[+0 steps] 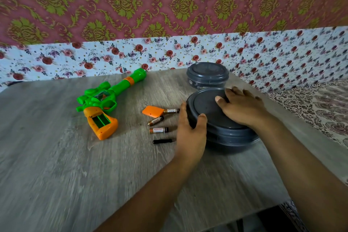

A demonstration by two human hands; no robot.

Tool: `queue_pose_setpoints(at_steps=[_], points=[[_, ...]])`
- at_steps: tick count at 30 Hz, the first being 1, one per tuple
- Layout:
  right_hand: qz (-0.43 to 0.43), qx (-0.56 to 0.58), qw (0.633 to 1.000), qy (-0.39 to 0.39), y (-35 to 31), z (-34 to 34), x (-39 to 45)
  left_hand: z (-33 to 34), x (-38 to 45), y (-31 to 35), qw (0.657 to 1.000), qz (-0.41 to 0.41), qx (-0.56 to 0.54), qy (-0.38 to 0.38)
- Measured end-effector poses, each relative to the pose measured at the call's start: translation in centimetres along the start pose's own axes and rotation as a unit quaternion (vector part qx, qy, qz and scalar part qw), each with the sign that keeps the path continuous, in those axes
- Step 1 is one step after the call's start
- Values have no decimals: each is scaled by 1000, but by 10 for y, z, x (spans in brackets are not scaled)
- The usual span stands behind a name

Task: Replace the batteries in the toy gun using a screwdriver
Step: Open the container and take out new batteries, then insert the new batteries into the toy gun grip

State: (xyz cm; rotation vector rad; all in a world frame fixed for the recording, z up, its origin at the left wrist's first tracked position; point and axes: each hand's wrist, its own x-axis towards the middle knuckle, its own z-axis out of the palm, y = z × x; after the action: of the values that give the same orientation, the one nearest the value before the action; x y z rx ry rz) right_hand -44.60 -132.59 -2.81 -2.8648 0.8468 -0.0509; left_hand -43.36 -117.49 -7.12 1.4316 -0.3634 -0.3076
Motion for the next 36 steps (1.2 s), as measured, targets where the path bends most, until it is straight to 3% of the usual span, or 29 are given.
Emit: queue_pose_setpoints(at_steps=[11,19,25,36], points=[[-54,96,993,39,8,-7,-5,-1,-6,-3,999,4,35,-6],[-71,25,997,26,17,-6,-1,6,-3,1,997,2,83,3],[-52,28,998,23,59,-15,9,37,8,3,987,-5,152,-52],[-32,28,996,73,95,-20,18,77,15,10,983,-34,157,-90]])
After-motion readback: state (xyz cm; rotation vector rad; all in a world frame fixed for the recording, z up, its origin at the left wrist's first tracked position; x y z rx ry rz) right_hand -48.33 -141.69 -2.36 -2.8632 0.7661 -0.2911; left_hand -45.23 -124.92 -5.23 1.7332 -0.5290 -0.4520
